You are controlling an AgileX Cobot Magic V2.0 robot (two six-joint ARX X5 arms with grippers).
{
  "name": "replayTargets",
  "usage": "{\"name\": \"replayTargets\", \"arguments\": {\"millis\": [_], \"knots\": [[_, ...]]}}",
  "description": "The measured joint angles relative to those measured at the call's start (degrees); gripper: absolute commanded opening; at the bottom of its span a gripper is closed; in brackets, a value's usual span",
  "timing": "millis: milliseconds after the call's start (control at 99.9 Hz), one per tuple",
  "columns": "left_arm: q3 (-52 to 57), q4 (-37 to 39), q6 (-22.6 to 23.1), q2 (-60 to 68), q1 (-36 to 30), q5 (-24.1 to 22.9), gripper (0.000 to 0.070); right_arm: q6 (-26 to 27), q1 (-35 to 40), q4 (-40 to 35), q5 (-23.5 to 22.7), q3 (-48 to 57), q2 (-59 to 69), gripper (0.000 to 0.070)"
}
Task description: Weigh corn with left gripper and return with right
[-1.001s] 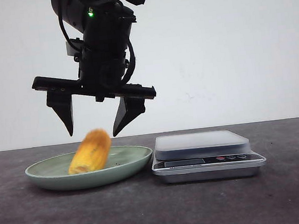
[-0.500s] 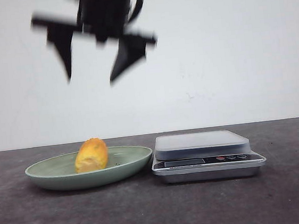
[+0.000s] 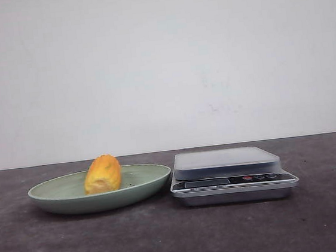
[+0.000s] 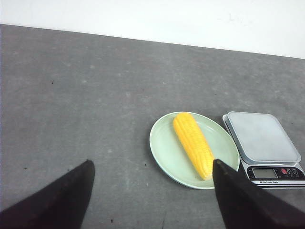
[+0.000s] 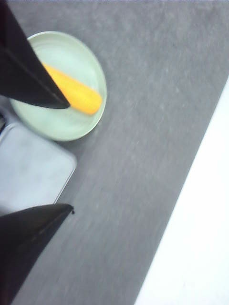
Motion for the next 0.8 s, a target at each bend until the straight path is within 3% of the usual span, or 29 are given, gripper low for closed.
{"name": "replayTargets", "arguments": {"millis": [300, 450, 570, 801], "knots": [[0.0, -0.52, 0.0, 0.0, 0.0, -0.07, 0.0469, -2.05, 0.0, -18.21, 8.48, 0.0, -13.99, 0.0363], [0.0, -0.52, 0.0, 0.0, 0.0, -0.07, 0.0469, -2.03, 0.0, -24.37, 8.76, 0.0, -20.11, 0.0215], [0.0, -0.52, 0.0, 0.0, 0.0, -0.07, 0.0469, -2.03, 0.0, -26.34, 8.92, 0.0, -24.9, 0.0004], [0.0, -0.52, -0.09, 0.0, 0.0, -0.07, 0.0469, -1.95, 0.02, -28.87, 12.33, 0.02, -34.88, 0.0]]}}
